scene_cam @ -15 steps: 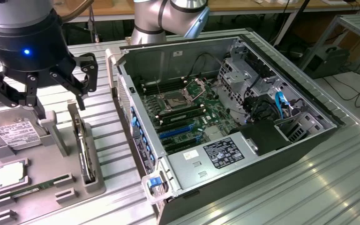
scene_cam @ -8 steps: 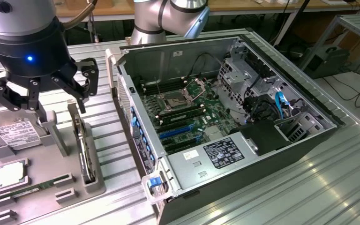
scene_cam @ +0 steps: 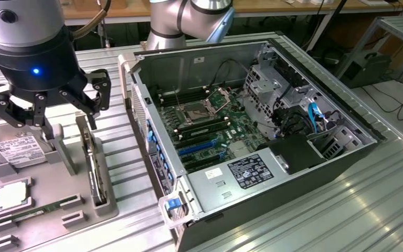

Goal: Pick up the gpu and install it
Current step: 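Pick up the gpu and move the gpu toward the slot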

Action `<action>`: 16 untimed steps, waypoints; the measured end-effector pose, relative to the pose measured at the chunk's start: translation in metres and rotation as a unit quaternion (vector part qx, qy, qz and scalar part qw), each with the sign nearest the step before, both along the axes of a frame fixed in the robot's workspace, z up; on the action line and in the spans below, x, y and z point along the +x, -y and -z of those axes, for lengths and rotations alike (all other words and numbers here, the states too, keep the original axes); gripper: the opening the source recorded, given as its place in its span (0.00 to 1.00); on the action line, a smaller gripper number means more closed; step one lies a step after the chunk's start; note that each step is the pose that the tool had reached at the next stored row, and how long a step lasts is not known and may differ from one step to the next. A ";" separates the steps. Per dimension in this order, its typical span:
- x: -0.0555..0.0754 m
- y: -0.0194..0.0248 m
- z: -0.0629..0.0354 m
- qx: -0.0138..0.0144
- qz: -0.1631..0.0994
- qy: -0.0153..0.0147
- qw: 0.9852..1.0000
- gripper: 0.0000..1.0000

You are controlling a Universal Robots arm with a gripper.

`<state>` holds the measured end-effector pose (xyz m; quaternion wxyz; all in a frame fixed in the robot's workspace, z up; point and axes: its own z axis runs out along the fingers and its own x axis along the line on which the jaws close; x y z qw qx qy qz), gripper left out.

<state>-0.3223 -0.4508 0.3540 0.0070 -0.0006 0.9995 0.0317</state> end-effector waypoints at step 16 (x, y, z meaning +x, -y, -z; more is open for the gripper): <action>0.000 0.0000 0.0091 0.000 0.000 0.000 1.000 0.66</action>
